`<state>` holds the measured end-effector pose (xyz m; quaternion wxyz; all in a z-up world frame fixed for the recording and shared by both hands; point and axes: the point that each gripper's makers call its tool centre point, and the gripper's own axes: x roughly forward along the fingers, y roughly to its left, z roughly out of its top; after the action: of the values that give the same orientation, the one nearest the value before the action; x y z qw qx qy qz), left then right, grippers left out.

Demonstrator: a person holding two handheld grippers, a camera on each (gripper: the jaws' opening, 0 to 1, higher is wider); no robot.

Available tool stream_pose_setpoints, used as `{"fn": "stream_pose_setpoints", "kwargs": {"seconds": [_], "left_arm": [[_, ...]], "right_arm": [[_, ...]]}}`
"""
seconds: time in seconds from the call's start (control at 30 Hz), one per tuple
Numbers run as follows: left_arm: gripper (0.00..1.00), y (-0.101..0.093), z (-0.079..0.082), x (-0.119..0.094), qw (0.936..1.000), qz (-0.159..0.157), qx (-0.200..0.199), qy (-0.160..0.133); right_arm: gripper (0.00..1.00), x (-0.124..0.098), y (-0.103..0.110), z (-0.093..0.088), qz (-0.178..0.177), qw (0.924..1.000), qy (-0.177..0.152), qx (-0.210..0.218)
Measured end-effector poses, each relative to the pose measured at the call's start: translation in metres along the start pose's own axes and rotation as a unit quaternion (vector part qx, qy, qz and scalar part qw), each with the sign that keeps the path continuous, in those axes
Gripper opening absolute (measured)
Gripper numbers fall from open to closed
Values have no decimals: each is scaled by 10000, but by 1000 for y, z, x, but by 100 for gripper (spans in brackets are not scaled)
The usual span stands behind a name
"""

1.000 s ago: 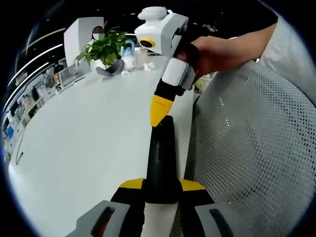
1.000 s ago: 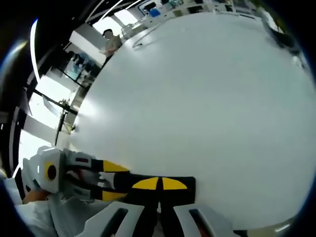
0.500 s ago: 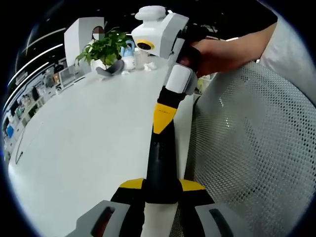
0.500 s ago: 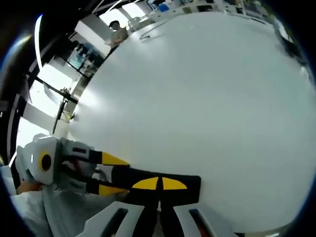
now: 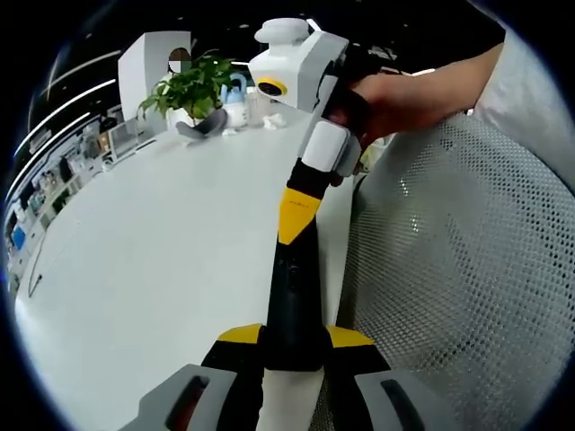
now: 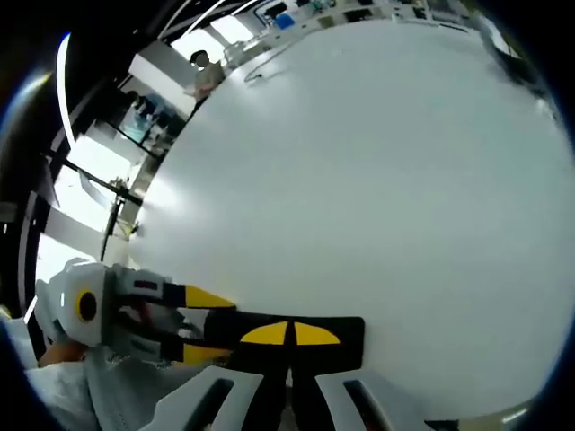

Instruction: Press the specified remote control buttons in sequence, fully releasing each button before pressing the next.

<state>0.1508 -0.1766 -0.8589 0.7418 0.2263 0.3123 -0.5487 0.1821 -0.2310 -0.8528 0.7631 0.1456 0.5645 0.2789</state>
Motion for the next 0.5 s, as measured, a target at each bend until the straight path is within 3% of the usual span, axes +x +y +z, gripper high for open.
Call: {"fn": "stream_pose_setpoints", "kwargs": {"seconds": [0.2, 0.5], "left_arm": [[25, 0, 0, 0, 10000, 2, -2, -11], [25, 0, 0, 0, 10000, 9, -7, -8]], "right_arm": [[0, -2, 0, 1, 220, 9981, 13, 570], [0, -3, 2, -2, 292, 9973, 150, 650]]}}
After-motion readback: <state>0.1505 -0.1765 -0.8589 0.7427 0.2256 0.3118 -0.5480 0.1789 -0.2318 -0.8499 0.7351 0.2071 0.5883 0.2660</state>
